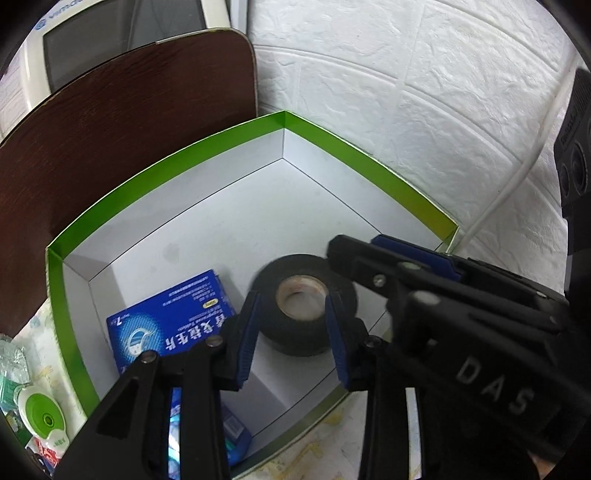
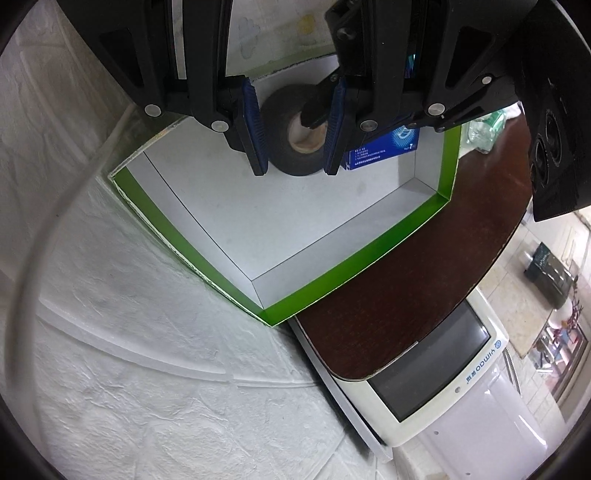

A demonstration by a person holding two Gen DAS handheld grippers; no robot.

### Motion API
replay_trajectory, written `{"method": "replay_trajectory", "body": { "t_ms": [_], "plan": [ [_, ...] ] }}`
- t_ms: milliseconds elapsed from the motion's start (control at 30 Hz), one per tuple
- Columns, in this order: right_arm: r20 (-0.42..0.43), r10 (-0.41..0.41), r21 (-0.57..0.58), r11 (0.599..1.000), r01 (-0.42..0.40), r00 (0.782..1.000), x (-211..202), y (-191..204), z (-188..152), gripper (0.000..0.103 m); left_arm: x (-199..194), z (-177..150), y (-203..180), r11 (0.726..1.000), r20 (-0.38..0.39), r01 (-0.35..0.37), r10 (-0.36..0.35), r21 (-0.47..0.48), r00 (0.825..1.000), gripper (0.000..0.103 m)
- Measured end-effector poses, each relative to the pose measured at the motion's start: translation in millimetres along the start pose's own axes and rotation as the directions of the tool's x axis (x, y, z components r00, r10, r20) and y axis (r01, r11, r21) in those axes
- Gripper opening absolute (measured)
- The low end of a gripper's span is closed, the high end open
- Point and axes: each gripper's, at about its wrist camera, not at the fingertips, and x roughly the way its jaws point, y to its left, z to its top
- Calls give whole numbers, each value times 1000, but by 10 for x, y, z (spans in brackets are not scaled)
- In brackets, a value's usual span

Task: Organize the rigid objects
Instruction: 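Lower the tape roll into the box, open the right gripper, withdraw, then move the right gripper toward the dark hair claw clip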

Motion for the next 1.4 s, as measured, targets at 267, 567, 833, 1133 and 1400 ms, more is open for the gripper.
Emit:
{"method": "replay_trajectory", "body": {
  "t_ms": [267, 567, 833, 1133, 1400],
  "plan": [
    [14, 2, 13, 1000, -2, 1000, -147, 93, -73, 35, -358, -134, 148, 999, 52, -17, 19, -29, 998, 34],
    [22, 42, -66, 997, -40, 999, -396, 562, -208, 35, -796, -428, 350, 995, 109, -79, 85, -60, 990, 45],
    [-42, 105, -173, 979, -111, 994, -411, 1208, -513, 35, -1261, -852, 865, 973, 134, -163, 186, -165, 973, 47],
    [-180, 144, -274, 943, -190, 973, -163, 1980, -1000, 34, -1875, -1636, 1755, 885, 141, -275, 348, -376, 927, 56],
    [-308, 143, -358, 898, -254, 941, 86, 2533, -1509, 34, -1977, -2276, 2395, 798, 48, -345, 421, -494, 906, 56]
  ]
}}
